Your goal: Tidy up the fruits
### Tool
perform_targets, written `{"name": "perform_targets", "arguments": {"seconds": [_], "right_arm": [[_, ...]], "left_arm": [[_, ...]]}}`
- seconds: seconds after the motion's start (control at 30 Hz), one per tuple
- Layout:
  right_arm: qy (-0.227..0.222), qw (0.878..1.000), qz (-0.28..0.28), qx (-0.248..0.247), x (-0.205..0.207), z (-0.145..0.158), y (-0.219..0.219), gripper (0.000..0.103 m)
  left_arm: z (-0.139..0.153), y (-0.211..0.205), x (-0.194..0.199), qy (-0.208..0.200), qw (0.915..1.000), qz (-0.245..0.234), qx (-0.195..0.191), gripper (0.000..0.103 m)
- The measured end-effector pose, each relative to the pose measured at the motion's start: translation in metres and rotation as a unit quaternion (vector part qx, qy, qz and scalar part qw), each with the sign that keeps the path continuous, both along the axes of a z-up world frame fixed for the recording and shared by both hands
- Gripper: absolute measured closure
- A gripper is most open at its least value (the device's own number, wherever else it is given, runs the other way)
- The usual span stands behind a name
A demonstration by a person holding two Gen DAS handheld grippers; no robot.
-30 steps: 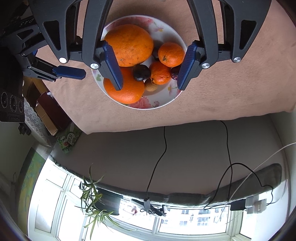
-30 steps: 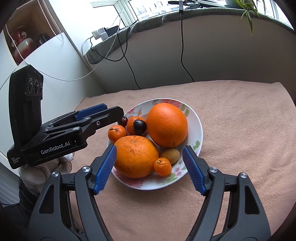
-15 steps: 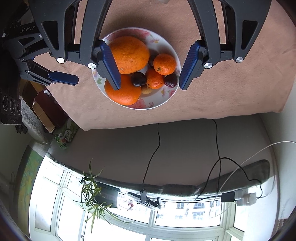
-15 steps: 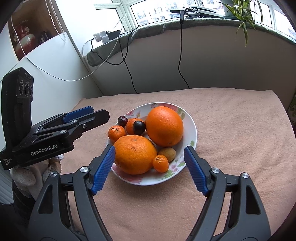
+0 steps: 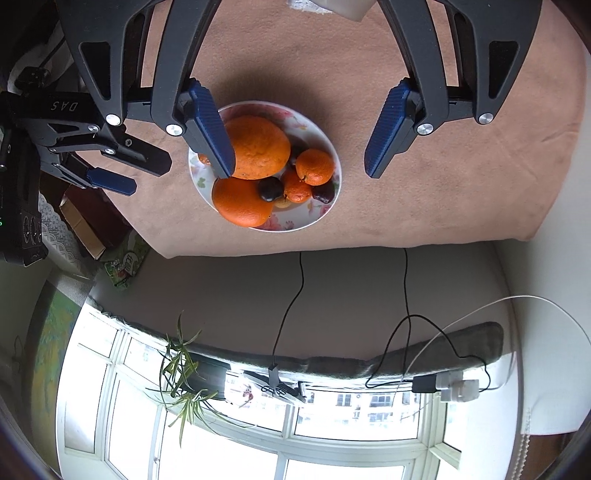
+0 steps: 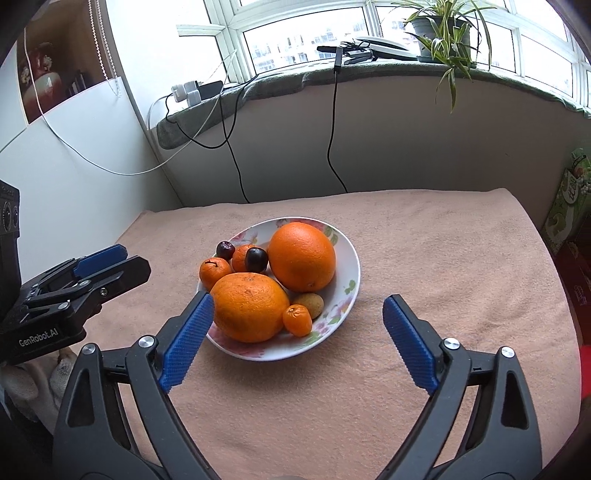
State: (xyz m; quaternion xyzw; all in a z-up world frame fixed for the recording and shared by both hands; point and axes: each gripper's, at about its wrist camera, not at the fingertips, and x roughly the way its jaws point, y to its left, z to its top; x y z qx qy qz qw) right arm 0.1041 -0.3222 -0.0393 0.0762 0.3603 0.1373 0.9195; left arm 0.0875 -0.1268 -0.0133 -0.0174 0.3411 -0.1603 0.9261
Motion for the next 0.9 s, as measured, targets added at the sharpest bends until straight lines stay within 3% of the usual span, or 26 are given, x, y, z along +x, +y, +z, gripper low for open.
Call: {"name": "perform_targets", "arguments": {"seconds": [0.3, 0.9], "right_arm": [[-0.021, 0.999, -0.031, -0.019, -0.016, 0.004, -0.003, 0.007], [-0.022, 0.999, -0.031, -0.016, -0.028, 0.003, -0.003, 0.007]], "left_arm": [[-0.004, 0.004, -0.021, -0.006, 0.9996, 0.023, 0.012, 0.027], [0.001, 0.007, -0.044, -0.01, 0.9994, 0.031, 0.012, 0.027]]}}
